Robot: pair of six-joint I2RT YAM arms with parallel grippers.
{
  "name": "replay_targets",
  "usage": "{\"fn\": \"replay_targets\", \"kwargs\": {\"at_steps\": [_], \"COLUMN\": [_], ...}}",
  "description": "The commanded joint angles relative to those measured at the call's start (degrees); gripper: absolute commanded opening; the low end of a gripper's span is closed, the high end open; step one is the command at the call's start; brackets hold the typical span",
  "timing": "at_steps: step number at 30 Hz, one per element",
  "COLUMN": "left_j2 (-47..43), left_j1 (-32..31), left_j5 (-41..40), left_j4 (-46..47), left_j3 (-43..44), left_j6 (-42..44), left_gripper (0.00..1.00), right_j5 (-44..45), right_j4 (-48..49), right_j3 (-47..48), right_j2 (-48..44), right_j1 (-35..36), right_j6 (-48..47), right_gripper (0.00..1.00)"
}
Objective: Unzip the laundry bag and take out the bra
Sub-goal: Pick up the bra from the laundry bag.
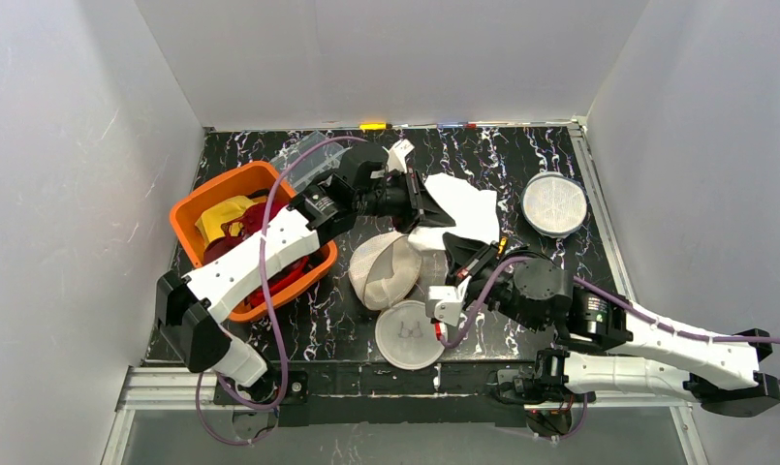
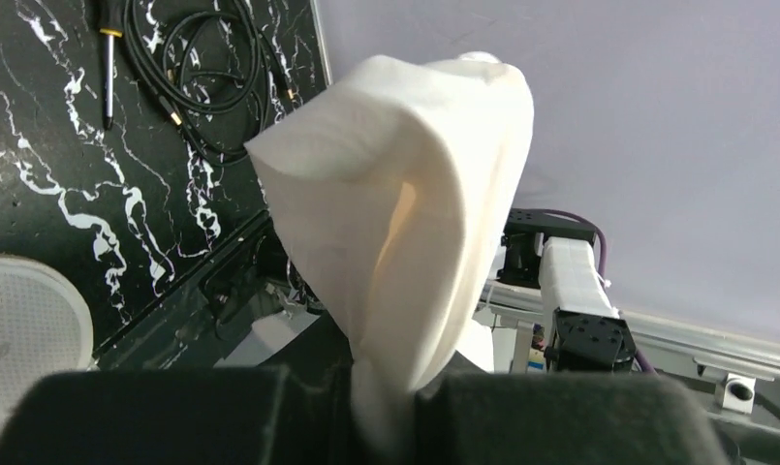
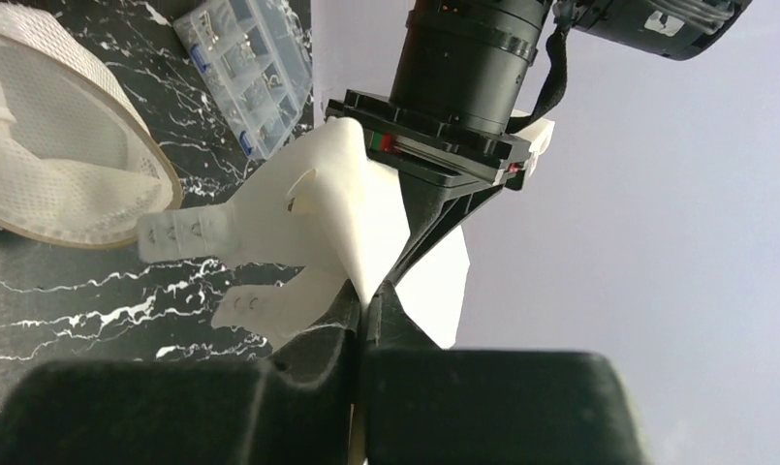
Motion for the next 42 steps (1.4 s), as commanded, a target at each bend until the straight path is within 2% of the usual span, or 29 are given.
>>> {"fn": "replay_targets", "kwargs": {"at_steps": [1,3,4,5,12,15,19,23,28,29,31,34,36,38,42], "left_j2": [-4.55,-5.68,-6.51,-7.0,-10.97,-12.95,-17.66,-22.05,-29.14,-30.12,-31.6,-32.6,-32.96,-33.82,-35.25], "left_j1": [0.31,0.3,0.37,0.51,3.53,5.87,9.63,13.13,14.68,14.84,14.96,15.55,17.38,20.47,28.25], "left_j5": [0.04,-1.09,-1.76,-2.31,-5.77,-6.82,-7.95,-7.83,-19.93,-23.27,-30.72,-42.44,-47.74,-49.89,-49.63], "left_j4": [3.35,3.83,4.12,4.21,5.16,3.5,4.34,2.81,-9.93,-12.94,-18.82,-26.52,-28.3,-28.81,-28.35], "left_j3": [-2.18,-2.83,-3.15,-3.4,-5.71,-5.44,-8.47,-9.8,-7.51,-6.56,-5.04,-4.07,-5.2,-5.94,-8.34], "left_j6": [-1.05,-1.0,-0.99,-0.92,0.74,4.12,6.33,10.51,22.67,24.45,28.27,31.38,33.3,34.73,35.33], "left_gripper": [0.0,0.0,0.0,0.0,0.0,0.0,0.0,0.0,0.0,0.0,0.0,0.0,0.0,0.0,0.0], "right_j5": [-0.87,-1.52,-1.87,-2.44,-13.28,-12.6,-9.56,1.55,18.04,19.2,13.18,-8.19,-12.89,-16.48,-27.04], "right_j4": [2.75,1.3,0.9,0.61,-2.47,-0.06,6.16,6.94,-7.31,-6.69,-4.11,-8.04,-7.05,-5.85,4.14], "right_j3": [0.13,1.16,1.97,3.14,18.87,24.89,26.35,28.22,38.04,37.92,35.22,34.32,30.28,26.92,8.43], "right_j2": [-2.47,-2.41,-2.26,-2.09,3.74,6.03,6.58,9.79,20.56,20.83,19.37,22.39,25.08,26.13,21.23], "right_j1": [0.33,0.33,0.31,0.31,0.33,0.34,0.35,0.36,-0.57,-2.71,-11.42,-32.84,-35.8,-39.96,-54.73], "right_j6": [1.38,4.67,7.16,10.37,40.11,50.69,60.42,69.81,76.65,76.92,79.53,88.39,91.74,96.06,107.61], "right_gripper": [0.22,0.51,0.85,0.97,0.99,0.99,0.99,0.99,0.99,0.99,0.99,0.99,0.99,0.99,0.99]}}
